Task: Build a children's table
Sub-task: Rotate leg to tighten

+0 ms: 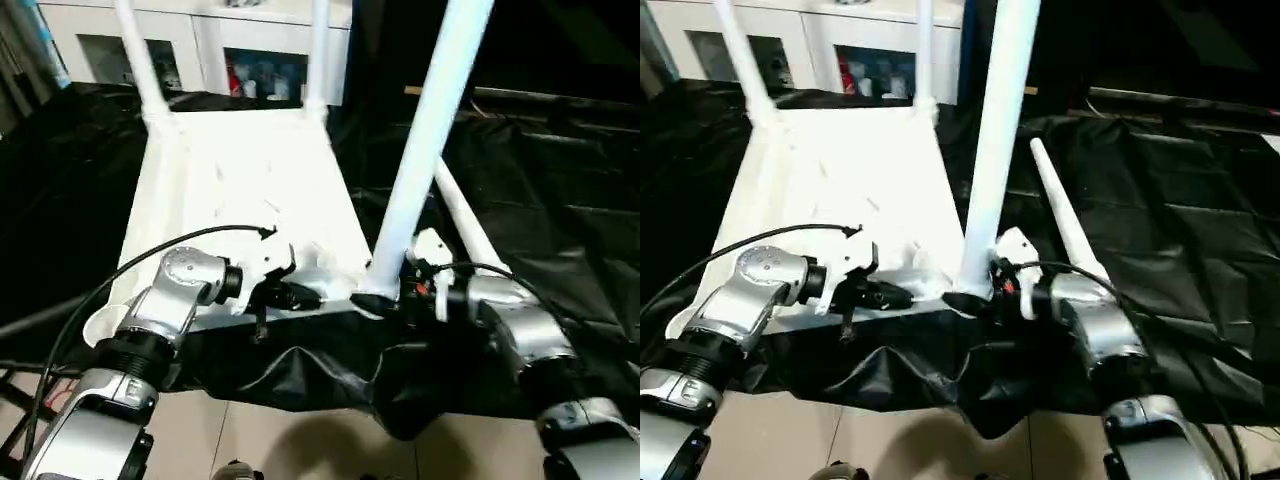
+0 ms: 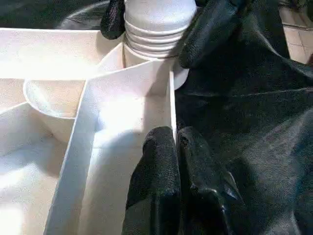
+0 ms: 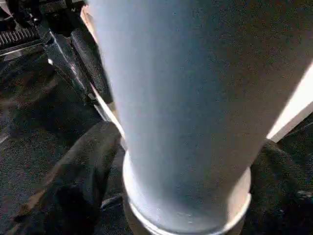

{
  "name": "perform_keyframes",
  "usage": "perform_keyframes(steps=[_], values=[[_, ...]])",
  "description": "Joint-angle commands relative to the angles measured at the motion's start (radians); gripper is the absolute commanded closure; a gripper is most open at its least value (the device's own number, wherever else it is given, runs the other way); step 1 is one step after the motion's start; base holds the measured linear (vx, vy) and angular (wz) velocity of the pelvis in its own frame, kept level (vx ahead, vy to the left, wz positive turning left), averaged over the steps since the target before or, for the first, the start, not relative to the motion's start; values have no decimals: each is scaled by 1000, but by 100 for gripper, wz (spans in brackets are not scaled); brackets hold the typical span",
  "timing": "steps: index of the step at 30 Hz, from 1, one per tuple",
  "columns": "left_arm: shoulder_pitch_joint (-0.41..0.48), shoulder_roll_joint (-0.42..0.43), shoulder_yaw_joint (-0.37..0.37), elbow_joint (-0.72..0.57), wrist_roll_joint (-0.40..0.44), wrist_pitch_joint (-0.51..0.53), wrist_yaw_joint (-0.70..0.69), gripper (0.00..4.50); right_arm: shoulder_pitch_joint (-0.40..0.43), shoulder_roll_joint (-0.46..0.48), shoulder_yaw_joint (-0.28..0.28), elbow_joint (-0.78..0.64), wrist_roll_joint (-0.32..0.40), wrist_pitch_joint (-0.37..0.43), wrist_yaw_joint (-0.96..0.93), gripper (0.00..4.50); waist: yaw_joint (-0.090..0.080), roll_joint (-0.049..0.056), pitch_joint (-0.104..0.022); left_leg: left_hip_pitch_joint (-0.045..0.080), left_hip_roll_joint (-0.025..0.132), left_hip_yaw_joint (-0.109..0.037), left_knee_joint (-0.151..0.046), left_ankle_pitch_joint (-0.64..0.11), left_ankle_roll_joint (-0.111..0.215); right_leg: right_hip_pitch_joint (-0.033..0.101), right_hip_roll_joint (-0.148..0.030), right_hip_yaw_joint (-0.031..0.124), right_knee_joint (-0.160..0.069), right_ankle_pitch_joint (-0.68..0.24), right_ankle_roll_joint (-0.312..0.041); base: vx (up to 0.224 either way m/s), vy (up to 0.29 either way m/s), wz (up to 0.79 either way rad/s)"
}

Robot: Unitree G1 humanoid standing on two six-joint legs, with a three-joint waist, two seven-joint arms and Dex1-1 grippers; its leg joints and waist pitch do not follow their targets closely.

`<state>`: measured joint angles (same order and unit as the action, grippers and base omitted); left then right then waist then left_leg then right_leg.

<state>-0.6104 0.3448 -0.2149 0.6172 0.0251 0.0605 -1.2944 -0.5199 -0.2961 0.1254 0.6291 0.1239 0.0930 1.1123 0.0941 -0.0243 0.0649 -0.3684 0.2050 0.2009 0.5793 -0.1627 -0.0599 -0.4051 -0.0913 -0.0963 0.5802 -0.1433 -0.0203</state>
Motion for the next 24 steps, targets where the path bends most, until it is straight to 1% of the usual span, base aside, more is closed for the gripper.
perform_keyframes(steps=[1,3,5,6,8,9,10,11,12,13,14,15,16,17,19,20,21,22,23,24], values=[[-38,-36,-31,-12,-36,-32,-18,450,12,30,73,-56,14,31,73,118,-2,9,-78,21,38,-16,-67,-282,16,46,-60,51,-59,-294,-210,0,0,0],[-37,-35,-32,-10,-36,-34,-25,450,15,31,75,-65,17,39,77,126,0,9,-78,22,38,-16,-67,-280,18,47,-61,51,-60,-300,-205,0,0,0],[-34,-36,-32,-7,-33,-38,-25,450,19,38,77,-67,21,48,74,149,-1,9,-77,21,38,-17,-68,-280,15,47,-61,51,-60,-306,-204,0,0,0],[-33,-39,-31,-6,-29,-41,-18,450,20,45,74,-59,21,49,64,156,-1,9,-77,23,38,-16,-67,-285,13,45,-63,51,-62,-314,-203,0,0,0],[-33,-42,-31,-4,-25,-44,-10,450,20,51,70,-53,21,50,56,171,-1,8,-78,21,38,-17,-67,-282,12,46,-62,51,-61,-312,-201,0,0,0],[-35,-49,-28,-1,-22,-42,6,450,16,66,56,-34,17,45,19,171,-1,8,-78,22,38,-17,-67,-283,11,46,-62,51,-61,-312,-202,0,0,0],[-40,-61,-21,6,-17,-38,38,450,4,88,37,1,3,35,-53,173,-3,9,-77,22,38,-16,-67,-284,9,44,-63,52,-61,-313,-203,0,0,0],[-47,-75,-14,14,-14,-31,71,450,-9,109,20,39,-15,11,-132,173,-6,8,-75,22,35,-18,-68,-299,1,43,-64,50,-65,-342,-197,0,0,0],[-48,-77,-12,15,-13,-29,78,450,-11,113,16,46,-19,6,-147,174,-10,7,-75,23,35,-18,-68,-308,-4,42,-66,51,-66,-360,-194,0,0,0],[-60,-102,-1,28,-9,-19,131,450,-38,144,-14,116,-44,-3,-289,176,-15,7,-74,24,34,-22,-69,-325,-13,41,-67,49,-72,-407,-179,0,0,0],[-70,-121,5,34,-3,-9,172,450,-58,165,-38,165,-53,-4,-388,176,-24,9,-70,27,32,-24,-69,-344,-30,36,-68,48,-75,-449,-174,0,0,0],[-77,-139,6,37,3,-5,202,450,-76,185,-61,205,-55,-1,-468,177,-29,9,-69,27,31,-27,-70,-357,-36,37,-66,45,-80,-478,-163,0,0,0],[-84,-159,7,39,9,4,235,450,-92,207,-84,236,-51,5,-540,177,-38,10,-68,26,30,-30,-71,-378,-41,39,-66,42,-85,-510,-145,0,0,0],[-88,-173,8,39,13,13,258,450,-102,221,-99,253,-44,10,-581,177,-47,12,-68,29,30,-32,-70,-394,-42,36,-67,40,-90,-526,-136,0,0,0],[-99,-209,8,40,19,31,306,450,-122,252,-124,282,-30,18,-653,178,-55,11,-69,25,28,-32,-68,-398,-32,37,-66,39,-93,-523,-132,0,0,0],[-102,-217,7,40,19,35,317,450,-127,259,-129,289,-28,17,-667,178,-58,10,-71,25,28,-32,-67,-394,-26,36,-64,40,-91,-500,-140,0,0,0],[-106,-236,2,40,23,39,338,450,-141,276,-137,313,-31,3,-701,178,-58,13,-72,27,27,-31,-66,-392,-23,35,-64,41,-90,-486,-145,0,0,0],[-107,-239,1,40,24,40,343,450,-145,280,-139,319,-33,-1,-708,178,-62,12,-73,23,28,-30,-66,-386,-17,36,-62,42,-86,-456,-156,0,0,0],[-107,-254,-4,35,28,44,358,450,-155,295,-137,335,-39,-20,-710,178,-61,12,-74,24,27,-27,-65,-383,-11,35,-61,43,-86,-443,-160,0,0,0],[-107,-261,-7,32,31,46,364,450,-161,302,-135,344,-42,-31,-706,122,-61,12,-74,24,27,-27,-65,-378,-7,35,-62,43,-86,-435,-166,0,0,0]])
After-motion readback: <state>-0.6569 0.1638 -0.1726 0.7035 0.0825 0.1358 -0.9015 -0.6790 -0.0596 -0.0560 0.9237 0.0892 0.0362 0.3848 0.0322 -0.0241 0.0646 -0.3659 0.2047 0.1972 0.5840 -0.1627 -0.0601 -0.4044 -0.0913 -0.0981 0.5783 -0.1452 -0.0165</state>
